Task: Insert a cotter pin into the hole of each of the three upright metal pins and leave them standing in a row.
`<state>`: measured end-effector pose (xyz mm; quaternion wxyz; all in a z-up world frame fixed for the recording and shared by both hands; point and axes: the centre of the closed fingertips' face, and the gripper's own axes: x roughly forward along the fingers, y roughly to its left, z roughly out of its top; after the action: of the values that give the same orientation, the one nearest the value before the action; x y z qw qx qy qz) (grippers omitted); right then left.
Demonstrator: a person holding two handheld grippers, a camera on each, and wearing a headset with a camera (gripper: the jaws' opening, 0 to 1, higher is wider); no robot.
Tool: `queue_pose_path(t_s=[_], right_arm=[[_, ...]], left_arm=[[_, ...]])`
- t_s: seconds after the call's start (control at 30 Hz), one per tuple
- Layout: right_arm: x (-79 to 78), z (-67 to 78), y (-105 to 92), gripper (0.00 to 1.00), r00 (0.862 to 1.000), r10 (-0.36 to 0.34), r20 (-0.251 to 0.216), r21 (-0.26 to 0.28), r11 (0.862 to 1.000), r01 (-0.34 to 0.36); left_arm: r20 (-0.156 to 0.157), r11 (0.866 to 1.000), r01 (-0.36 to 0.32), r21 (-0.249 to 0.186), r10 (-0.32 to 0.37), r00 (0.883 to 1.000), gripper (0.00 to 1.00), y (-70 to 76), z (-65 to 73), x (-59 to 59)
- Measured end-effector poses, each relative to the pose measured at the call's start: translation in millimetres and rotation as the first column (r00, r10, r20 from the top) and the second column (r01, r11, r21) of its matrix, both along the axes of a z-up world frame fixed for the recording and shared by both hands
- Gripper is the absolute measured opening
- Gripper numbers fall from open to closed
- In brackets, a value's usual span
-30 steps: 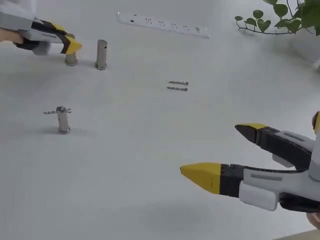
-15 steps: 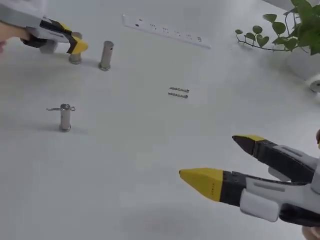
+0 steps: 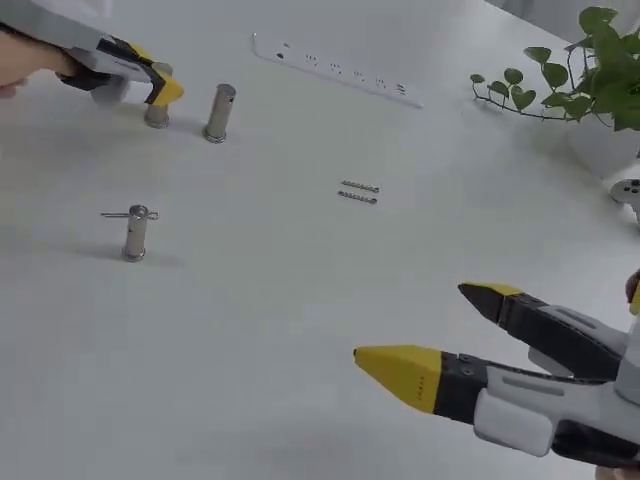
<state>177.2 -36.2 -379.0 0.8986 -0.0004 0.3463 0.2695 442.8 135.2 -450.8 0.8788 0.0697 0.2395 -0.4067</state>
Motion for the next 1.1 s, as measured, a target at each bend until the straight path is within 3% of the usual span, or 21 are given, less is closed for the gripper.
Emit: queue_pose_path(t_s=[0.07,0.27,0.5,0.7,1.1], right_arm=[[-0.2,-1.0,-0.3,0.91,1.000,0.001,-0.003,-0.002,1.000,-0.001],[0.8,-2.0,-2.3,0.91,1.000,-0.002,-0.005,-0.004,1.000,0.002],[1.7,-3.8,-0.1,0.91,1.000,0.006,-0.005,-0.016,1.000,-0.006],[1.6,-6.5,2.4,0.91,1.000,0.004,-0.004,-0.009,1.000,-0.004],[2.1,-9.8,9.5,0.91,1.000,0.023,-0.008,-0.004,1.000,-0.023]], left_arm=[[-0.017,1.000,-0.011,-0.005,0.011,1.000,0.09,0.8,-0.2,-1.0],[-0.029,0.999,-0.033,-0.009,0.032,0.999,0.09,3.8,1.6,-4.4],[-0.030,0.999,-0.037,-0.026,0.036,0.999,0.09,4.8,17.4,-13.6],[-0.051,0.998,-0.040,-0.053,0.037,0.998,0.09,12.5,38.1,-28.4],[0.032,0.998,-0.025,-0.058,0.027,0.999,0.09,32.3,92.8,-60.5]])
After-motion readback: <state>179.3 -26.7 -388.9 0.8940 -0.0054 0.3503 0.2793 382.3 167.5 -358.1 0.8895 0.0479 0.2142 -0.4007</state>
